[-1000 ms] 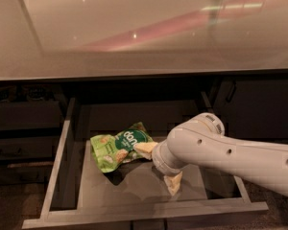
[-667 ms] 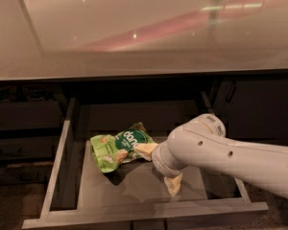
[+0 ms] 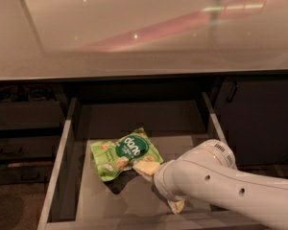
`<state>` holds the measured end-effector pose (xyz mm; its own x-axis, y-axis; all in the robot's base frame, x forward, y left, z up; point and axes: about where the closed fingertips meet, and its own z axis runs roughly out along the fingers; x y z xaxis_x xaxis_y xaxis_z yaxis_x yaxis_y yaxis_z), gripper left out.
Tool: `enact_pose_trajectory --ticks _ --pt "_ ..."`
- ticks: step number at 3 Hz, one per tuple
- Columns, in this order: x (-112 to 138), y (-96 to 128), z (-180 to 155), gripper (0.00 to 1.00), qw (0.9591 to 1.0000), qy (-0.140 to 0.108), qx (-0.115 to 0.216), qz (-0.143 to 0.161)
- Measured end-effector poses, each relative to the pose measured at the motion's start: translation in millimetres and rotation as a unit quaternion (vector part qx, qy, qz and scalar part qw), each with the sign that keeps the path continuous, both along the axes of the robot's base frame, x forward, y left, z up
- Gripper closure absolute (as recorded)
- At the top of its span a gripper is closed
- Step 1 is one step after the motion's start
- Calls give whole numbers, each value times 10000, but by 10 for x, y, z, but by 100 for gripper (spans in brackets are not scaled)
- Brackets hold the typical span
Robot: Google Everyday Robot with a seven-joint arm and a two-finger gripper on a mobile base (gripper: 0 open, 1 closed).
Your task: Open top drawer
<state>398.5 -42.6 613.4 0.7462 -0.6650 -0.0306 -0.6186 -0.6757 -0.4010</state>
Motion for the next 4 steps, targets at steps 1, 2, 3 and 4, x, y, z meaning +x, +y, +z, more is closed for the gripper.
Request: enact_pose_trajectory --ticks 1,2,3,4 --pt "-319 -83 -128 0 9999 -60 -97 48" --pt "-298 -81 -109 0 10000 -30 -64 14" --pt "-97 -196 363 0 9989 -328 -76 -338" --pt "84 -314 840 0 9953 -693 -194 -647"
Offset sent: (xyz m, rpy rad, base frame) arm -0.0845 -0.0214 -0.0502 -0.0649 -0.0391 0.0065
